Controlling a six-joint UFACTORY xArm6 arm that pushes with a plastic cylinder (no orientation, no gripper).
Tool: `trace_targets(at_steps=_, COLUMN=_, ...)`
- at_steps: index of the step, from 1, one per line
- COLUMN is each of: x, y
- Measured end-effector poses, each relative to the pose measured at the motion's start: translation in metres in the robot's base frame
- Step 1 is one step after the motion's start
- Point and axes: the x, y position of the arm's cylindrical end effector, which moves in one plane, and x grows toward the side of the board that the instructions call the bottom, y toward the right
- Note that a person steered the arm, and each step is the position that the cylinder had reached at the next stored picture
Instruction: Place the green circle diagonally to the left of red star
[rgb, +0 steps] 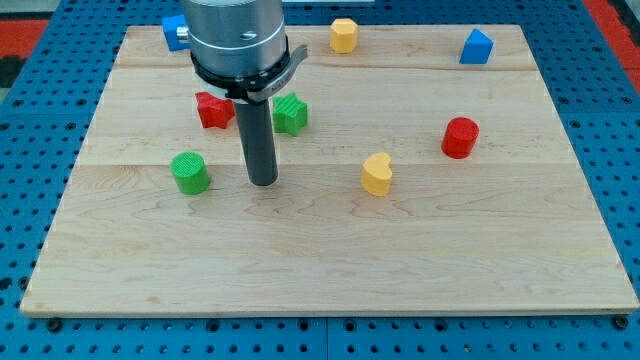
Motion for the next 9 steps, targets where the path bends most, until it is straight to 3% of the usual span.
trace_targets(at_steps=4, x=0.007, y=0.021)
trace_targets(at_steps=5, x=0.023, y=-0.023)
trace_targets(at_steps=6, x=0.009, y=-0.093)
trace_targets(at_steps=9, x=-0.029, y=-0.099)
